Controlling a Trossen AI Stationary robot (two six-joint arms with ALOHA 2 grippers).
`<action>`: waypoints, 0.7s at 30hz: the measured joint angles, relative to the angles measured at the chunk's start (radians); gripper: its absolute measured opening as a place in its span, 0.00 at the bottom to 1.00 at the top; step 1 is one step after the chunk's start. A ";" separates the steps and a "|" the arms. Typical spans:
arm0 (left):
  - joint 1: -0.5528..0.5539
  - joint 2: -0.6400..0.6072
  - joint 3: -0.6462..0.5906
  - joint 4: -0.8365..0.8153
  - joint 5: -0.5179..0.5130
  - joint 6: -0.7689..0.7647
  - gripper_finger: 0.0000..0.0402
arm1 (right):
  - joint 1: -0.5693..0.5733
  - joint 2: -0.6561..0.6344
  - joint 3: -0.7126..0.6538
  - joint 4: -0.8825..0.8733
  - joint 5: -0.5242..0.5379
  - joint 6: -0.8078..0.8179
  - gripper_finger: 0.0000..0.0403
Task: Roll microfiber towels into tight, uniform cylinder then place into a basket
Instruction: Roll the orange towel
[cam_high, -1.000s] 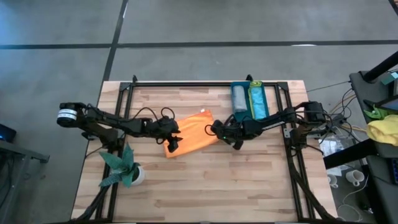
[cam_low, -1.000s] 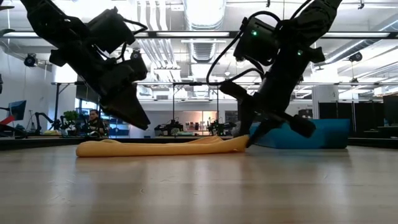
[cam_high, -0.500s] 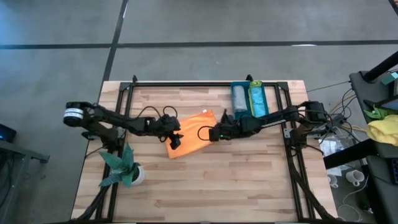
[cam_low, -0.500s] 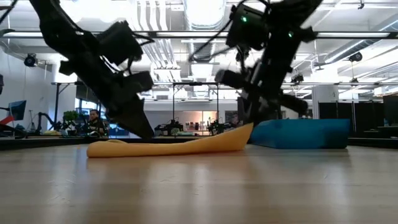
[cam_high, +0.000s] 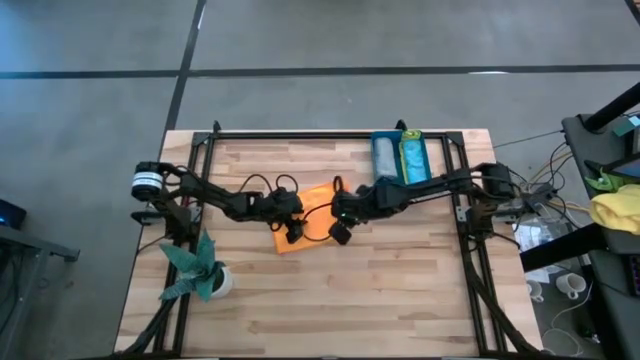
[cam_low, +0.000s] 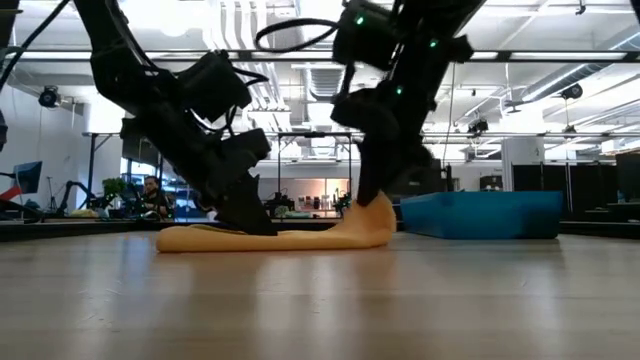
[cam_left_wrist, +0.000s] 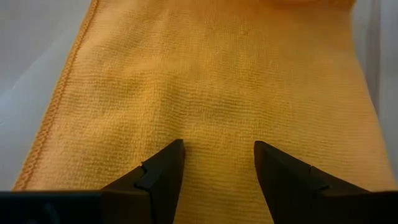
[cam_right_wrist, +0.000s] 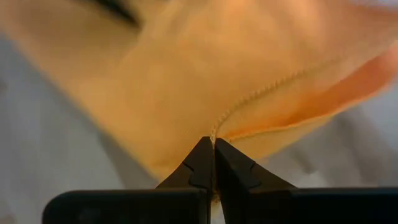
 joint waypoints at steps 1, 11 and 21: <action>0.000 -0.006 0.000 -0.006 0.000 0.000 0.45 | 0.000 0.017 0.011 -0.002 -0.019 -0.017 0.02; 0.006 -0.019 -0.004 -0.026 -0.006 -0.005 0.45 | 0.004 0.117 0.092 -0.092 -0.058 -0.071 0.02; 0.006 -0.021 -0.005 -0.031 -0.007 -0.023 0.45 | 0.002 0.078 0.095 -0.124 -0.010 0.179 0.02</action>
